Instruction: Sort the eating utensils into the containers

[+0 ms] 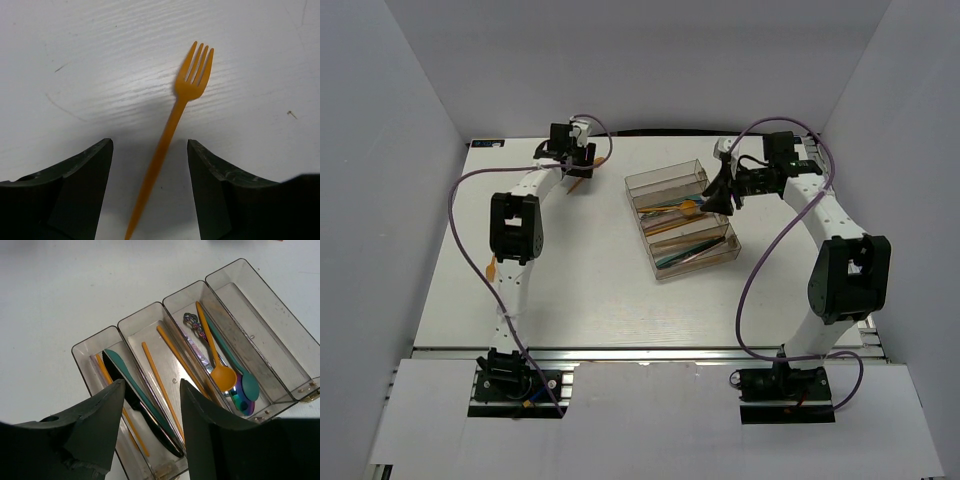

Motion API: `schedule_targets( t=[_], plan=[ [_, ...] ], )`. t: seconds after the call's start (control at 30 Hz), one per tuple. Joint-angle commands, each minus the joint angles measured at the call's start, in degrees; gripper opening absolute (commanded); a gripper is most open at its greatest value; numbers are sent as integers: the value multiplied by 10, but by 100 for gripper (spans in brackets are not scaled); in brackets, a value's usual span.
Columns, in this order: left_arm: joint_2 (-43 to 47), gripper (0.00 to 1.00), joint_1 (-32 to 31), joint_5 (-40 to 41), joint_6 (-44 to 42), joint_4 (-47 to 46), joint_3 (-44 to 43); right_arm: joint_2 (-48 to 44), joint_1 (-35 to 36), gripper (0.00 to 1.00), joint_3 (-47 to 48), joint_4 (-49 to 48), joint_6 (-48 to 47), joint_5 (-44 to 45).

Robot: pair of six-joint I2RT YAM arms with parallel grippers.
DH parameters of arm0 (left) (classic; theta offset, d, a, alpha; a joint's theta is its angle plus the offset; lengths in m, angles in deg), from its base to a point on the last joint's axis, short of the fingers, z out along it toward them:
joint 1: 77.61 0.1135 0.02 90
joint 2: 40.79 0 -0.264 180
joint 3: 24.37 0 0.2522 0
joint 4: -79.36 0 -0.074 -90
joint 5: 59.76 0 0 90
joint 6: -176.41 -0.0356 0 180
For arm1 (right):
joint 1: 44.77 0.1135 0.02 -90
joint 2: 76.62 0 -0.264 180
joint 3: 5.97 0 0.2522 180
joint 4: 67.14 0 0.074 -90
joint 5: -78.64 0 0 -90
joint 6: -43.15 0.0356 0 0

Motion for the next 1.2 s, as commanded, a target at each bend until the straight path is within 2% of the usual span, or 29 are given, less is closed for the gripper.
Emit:
schedule_targets(
  t=[0.0, 0.1, 0.23, 0.33, 0.37, 0.47, 0.67, 0.7, 0.73, 0.83, 0.97, 1.17],
  plan=[
    [-9, 72, -10, 18, -53, -29, -43, 0, -9, 54, 11, -2, 11, -26],
    [-20, 71, -10, -4, -63, -50, -42, 10, -11, 54, 15, -5, 17, -27],
    [-29, 63, -11, -30, -62, -59, -34, 23, -14, 52, 29, -6, 26, -29],
    [-25, 48, -15, -32, -59, -62, -8, 34, -17, 52, 43, -4, 27, -31],
    [-23, 37, -16, -30, -56, -67, 1, 35, -17, 52, 46, -3, 28, -31],
    [-14, 25, -19, -22, -49, -71, 36, 40, -23, 51, 55, -4, 30, -34],
    [18, 10, -20, -2, -32, -91, 90, 39, -32, 50, 51, -4, 30, -35],
    [28, 2, -19, 0, -32, -100, 99, 37, -32, 49, 50, -4, 30, -34],
    [49, 0, -20, 4, -39, -116, 109, 34, -33, 50, 48, -3, 30, -34],
    [97, 0, -20, 11, -62, -138, 143, 31, -38, 49, 45, -3, 30, -34],
    [168, 0, -20, -19, -102, -170, 200, 31, -42, 49, 46, -4, 28, -33],
    [238, 0, -25, -154, -121, -214, 244, 31, -44, 49, 49, -4, 27, -37]
  ],
)
